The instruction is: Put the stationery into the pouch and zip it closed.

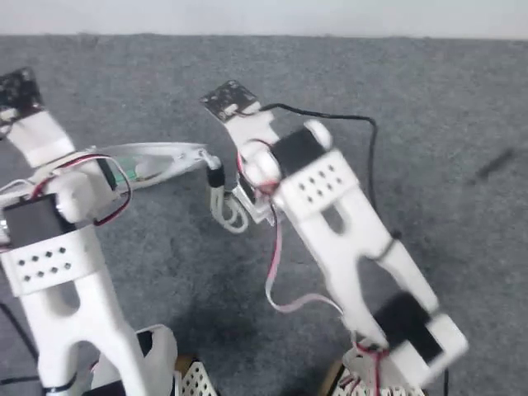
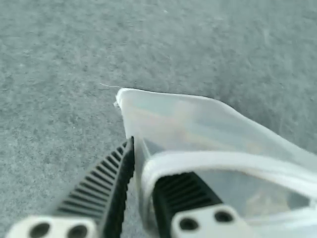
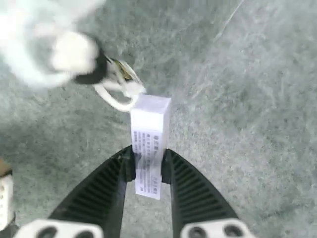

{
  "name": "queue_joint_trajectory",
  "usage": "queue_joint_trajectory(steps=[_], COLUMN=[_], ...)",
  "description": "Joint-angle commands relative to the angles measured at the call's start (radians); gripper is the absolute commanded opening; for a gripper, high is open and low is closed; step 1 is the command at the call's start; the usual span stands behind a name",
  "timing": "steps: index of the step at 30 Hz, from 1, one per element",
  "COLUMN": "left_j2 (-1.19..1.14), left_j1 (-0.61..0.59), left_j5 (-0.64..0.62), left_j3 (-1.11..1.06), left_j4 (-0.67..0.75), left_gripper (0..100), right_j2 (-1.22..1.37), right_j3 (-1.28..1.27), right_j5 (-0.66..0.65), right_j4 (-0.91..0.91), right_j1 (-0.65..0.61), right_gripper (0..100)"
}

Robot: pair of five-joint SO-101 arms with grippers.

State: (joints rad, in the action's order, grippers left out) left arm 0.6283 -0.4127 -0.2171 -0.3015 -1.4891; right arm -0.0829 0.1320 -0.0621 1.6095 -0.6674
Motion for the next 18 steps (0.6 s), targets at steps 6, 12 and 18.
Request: queue_joint_trajectory(steps=[6, 12, 18], left_j2=[0.000, 0.000, 0.000], left_j1=[0.032, 0.032, 0.031], left_j5=[0.048, 0.048, 0.048], left_j3=[0.133, 0.128, 0.104], left_j4=[-0.087, -0.086, -0.072], left_gripper=[1, 1, 1], right_j2=[-0.541, -0.789, -0.931], right_j3=[-0.305, -0.543, -0.740], right_j5=[0.187, 0.192, 0.192], right_j4=[-0.265, -0.536, -0.765], right_j1=[-0.008, -0.008, -0.054], right_gripper=[0.9, 0.9, 0.9])
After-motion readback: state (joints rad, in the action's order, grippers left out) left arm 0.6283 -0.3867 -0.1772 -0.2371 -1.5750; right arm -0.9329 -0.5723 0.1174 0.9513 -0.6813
